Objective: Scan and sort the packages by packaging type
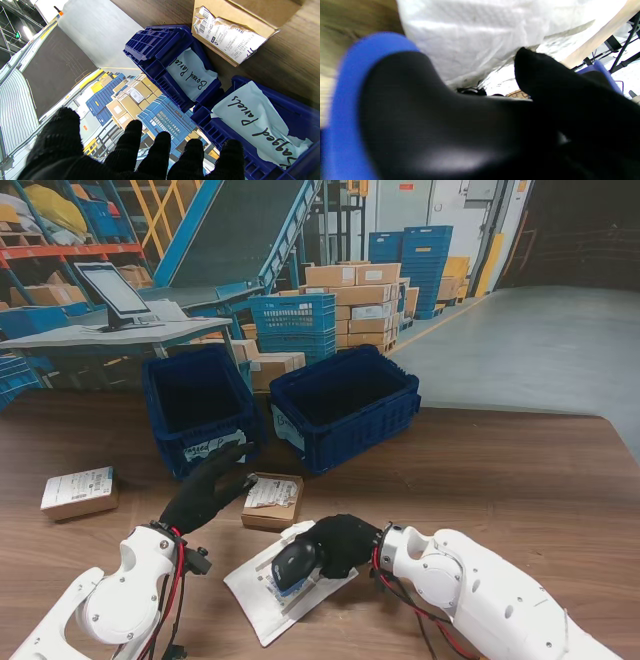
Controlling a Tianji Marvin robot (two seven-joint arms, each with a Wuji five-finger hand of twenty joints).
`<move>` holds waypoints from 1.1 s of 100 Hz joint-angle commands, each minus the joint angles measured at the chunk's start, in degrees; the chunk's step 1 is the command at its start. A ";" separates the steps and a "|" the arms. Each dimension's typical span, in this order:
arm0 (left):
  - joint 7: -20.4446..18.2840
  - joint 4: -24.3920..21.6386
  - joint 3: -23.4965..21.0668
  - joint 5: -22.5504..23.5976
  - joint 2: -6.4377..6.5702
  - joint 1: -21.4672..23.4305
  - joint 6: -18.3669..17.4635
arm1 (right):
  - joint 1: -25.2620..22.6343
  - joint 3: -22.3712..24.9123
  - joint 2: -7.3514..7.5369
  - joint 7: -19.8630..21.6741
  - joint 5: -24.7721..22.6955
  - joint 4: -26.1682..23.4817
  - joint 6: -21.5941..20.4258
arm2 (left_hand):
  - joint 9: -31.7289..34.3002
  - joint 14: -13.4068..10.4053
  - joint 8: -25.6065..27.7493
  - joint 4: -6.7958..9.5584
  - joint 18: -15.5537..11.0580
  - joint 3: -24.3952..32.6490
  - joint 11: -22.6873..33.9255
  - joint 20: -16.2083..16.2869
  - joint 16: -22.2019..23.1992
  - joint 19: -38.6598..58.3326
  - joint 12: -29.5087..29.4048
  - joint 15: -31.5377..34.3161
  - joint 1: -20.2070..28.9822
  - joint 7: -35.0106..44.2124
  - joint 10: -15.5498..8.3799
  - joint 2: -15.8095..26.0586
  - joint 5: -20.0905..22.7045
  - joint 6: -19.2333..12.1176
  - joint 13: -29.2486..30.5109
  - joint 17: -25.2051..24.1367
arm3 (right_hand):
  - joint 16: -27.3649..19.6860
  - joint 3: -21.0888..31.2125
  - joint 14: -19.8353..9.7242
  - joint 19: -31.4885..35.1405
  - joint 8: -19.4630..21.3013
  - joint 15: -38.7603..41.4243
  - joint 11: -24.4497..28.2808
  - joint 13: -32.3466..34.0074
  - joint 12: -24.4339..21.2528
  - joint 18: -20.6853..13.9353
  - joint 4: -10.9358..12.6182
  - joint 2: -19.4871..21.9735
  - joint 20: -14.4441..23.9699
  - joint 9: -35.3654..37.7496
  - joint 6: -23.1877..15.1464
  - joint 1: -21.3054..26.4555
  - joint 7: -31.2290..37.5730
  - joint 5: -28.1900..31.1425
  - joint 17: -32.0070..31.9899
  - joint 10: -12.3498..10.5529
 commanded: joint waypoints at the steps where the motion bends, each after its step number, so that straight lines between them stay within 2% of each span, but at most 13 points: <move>1: -1.02 -0.64 -0.02 -0.08 -0.18 0.32 0.21 | -0.90 0.31 -0.07 0.87 -0.27 -1.71 0.88 | -0.45 0.95 0.61 1.54 0.23 -1.66 -0.60 -0.06 0.20 0.84 0.23 0.26 -0.29 -0.09 0.23 0.23 0.20 -0.22 -0.61 -0.53 | 1.38 2.02 -3.72 0.30 2.84 2.34 0.65 0.50 0.52 -0.39 0.15 2.95 0.37 -1.20 -5.27 4.79 4.72 2.48 -0.27 -1.45; 18: -1.35 -1.93 -0.67 -0.23 -0.12 1.34 0.52 | -3.63 3.65 0.36 1.72 -1.04 -6.51 3.52 | -0.41 0.93 0.61 1.54 0.22 -1.65 -0.60 -0.06 0.20 0.84 0.23 0.27 -0.28 -0.08 0.16 0.25 0.23 -0.24 -0.55 -0.52 | 1.35 1.98 -3.86 0.24 2.84 2.26 0.64 0.48 0.52 -0.40 0.15 3.04 0.34 -1.27 -5.27 4.77 4.72 2.45 -0.28 -1.50; 32: -2.13 -3.18 -0.90 0.45 0.11 2.00 1.08 | -7.41 7.90 0.87 2.49 -2.61 -11.81 6.26 | -0.42 0.90 0.62 1.54 0.25 -1.66 -0.60 -0.06 0.21 0.82 0.24 0.29 -0.26 -0.06 0.19 0.21 0.27 -0.21 -0.53 -0.53 | 1.36 2.00 -3.86 0.27 2.85 2.27 0.63 0.58 0.52 -0.35 0.16 2.95 0.34 -1.23 -5.35 4.75 4.69 2.40 -0.15 -1.57; 60: -3.60 -4.17 -0.72 0.73 0.47 2.72 1.17 | -14.77 16.11 1.53 5.58 -2.89 -20.57 12.29 | -0.40 0.87 0.62 1.55 0.23 -1.62 -0.59 -0.06 0.22 0.86 0.25 0.31 -0.18 -0.05 0.21 0.17 0.23 -0.28 -0.49 -0.44 | 1.36 2.08 -3.77 0.22 2.86 2.22 0.62 0.64 0.53 -0.33 0.16 2.83 0.31 -1.23 -5.35 4.83 4.68 2.52 -0.09 -1.57; 88: -5.52 -3.97 0.33 0.68 0.89 2.17 1.54 | -18.98 21.55 1.72 7.15 -2.96 -24.66 15.95 | -0.49 0.82 0.62 1.52 0.22 -1.63 -0.59 -0.06 0.22 0.81 0.27 0.25 -0.09 -0.06 0.11 0.13 0.16 -0.28 -0.66 -0.60 | 1.34 2.09 -3.85 0.17 2.88 2.10 0.57 0.67 0.48 -0.34 0.13 2.80 0.29 -1.10 -5.35 4.76 4.67 2.52 -0.01 -1.60; 100: -7.06 -3.88 1.31 3.56 1.45 1.79 2.43 | -20.75 23.95 1.61 7.72 -1.65 -26.06 18.16 | -0.48 0.73 0.63 1.51 0.28 -1.64 -0.57 -0.03 0.26 0.83 0.29 0.31 -0.11 -0.03 0.18 0.20 0.20 -0.32 -0.54 -0.56 | 1.35 2.14 -3.74 0.19 2.88 2.11 0.56 0.69 0.49 -0.24 0.16 2.70 0.30 -1.10 -5.36 4.84 4.68 2.53 0.05 -1.60; 110: -8.55 -2.79 2.19 3.72 1.86 1.17 1.09 | -22.08 25.64 1.45 7.98 -0.34 -26.95 19.97 | -0.74 0.68 0.61 1.52 0.10 -1.60 -0.64 -0.07 0.23 0.69 0.28 0.20 -0.04 -0.09 0.10 0.17 0.02 -0.16 -0.83 -0.83 | 1.35 2.23 -3.79 0.20 2.86 2.12 0.56 0.74 0.48 -0.25 0.19 2.59 0.30 -1.01 -5.19 4.96 4.69 2.72 0.07 -1.57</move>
